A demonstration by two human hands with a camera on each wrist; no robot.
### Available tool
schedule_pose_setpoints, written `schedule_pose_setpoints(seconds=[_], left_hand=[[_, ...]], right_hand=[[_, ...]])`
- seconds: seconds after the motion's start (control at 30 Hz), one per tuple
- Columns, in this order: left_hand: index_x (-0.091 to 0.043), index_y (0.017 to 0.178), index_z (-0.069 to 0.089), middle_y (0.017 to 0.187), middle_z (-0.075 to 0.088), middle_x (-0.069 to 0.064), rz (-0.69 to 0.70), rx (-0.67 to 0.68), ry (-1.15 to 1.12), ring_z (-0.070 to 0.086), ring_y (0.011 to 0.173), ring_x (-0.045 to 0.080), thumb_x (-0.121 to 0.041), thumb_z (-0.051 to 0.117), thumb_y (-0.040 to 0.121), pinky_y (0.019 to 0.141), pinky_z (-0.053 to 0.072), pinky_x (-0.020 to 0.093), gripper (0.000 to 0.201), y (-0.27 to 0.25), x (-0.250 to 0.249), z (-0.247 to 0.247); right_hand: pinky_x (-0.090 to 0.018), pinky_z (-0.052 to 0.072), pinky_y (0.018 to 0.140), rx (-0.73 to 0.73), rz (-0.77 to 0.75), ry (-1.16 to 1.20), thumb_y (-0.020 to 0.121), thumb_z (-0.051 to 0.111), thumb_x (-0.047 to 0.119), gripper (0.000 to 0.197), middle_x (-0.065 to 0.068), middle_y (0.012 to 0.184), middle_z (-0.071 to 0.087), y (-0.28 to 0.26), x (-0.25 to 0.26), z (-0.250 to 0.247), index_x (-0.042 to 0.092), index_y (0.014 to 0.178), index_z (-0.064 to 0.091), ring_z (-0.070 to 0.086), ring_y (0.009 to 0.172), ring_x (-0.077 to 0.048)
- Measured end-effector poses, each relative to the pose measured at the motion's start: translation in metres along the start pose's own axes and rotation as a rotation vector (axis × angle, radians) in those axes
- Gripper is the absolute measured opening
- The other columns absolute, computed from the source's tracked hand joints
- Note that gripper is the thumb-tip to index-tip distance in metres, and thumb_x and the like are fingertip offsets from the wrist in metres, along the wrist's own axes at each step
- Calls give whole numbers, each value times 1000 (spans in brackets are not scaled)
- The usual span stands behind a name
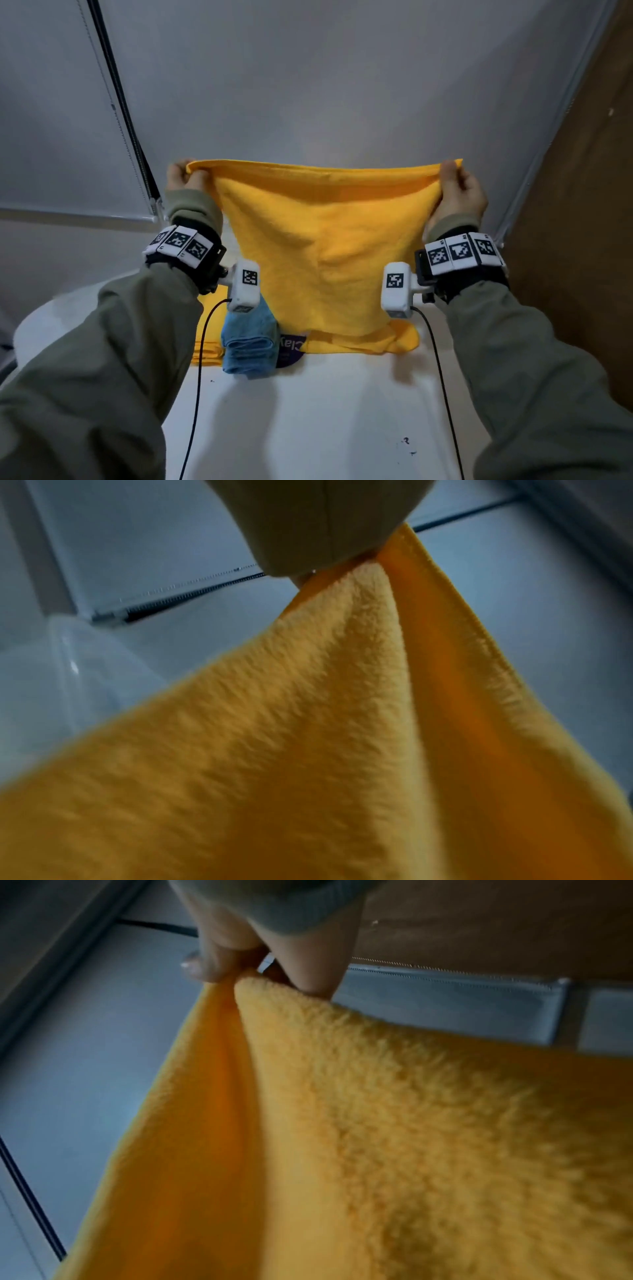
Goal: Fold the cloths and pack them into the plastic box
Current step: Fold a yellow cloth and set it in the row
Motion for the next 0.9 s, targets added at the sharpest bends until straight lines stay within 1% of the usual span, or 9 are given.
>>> schedule_pose_setpoints(seconds=[0.13,0.23,0.3,0.4,0.47,0.57,0.77,0.83,0.9], left_hand=[[-22,76,52,67,54,-16,22,228,-69,52,68,-2,-20,39,75,71,44,20,14,-16,-31,43],[-22,50,66,43,56,-17,101,554,-200,49,45,-6,-13,40,60,52,36,11,30,-55,-63,96],[-23,47,70,38,53,-11,60,736,-242,44,37,-2,-9,44,59,43,31,10,31,-84,-72,121],[-14,67,66,54,64,-9,40,958,-239,58,51,0,-3,49,65,53,47,13,20,-115,-69,144],[-8,79,58,59,66,-7,10,1008,-283,61,55,4,-1,53,67,56,51,16,14,-121,-65,146],[-7,84,53,54,63,-7,-11,1018,-354,58,48,1,1,54,69,47,48,12,18,-124,-63,144],[-10,94,54,57,64,-7,-8,1046,-313,59,50,2,-1,54,71,50,50,13,25,-130,-53,144],[-4,114,52,66,66,-6,-9,1086,-309,60,52,3,0,52,73,51,50,13,41,-132,-50,147],[-6,129,42,73,69,-6,-6,1088,-282,64,61,5,-1,53,76,61,54,16,55,-134,-45,146]], right_hand=[[-30,37,58,120,53,113,86,56,45,35,6,55,41,-13,4,38,20,62,49,39,56,-14],[-31,42,59,350,112,-82,72,55,64,47,7,50,50,-34,-2,79,19,59,54,47,55,-16],[-26,40,51,513,153,-74,88,53,48,40,9,42,50,-53,-6,101,18,61,52,46,42,-11],[-24,48,49,685,210,30,97,46,27,28,6,48,58,-79,-5,118,13,76,57,53,43,-7],[-24,52,55,711,227,79,98,45,22,24,4,56,63,-86,-3,120,11,82,59,58,49,-8],[-22,51,50,651,223,152,96,49,15,18,3,56,65,-87,6,116,9,81,57,59,47,-7],[-26,54,48,645,291,243,90,57,12,10,-4,61,66,-95,9,116,8,82,54,61,49,-15],[-29,55,53,634,279,206,77,72,24,24,-5,66,65,-92,5,117,12,78,51,60,54,-17],[-31,53,58,646,281,106,47,82,47,56,-6,69,63,-89,-1,117,15,78,48,58,58,-19]])
Point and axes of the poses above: each hand's wrist, its own y-axis towards the middle knuckle, its own z-axis out of the palm, x = y × z, the point moved 9 cm from there along y, towards the middle knuckle
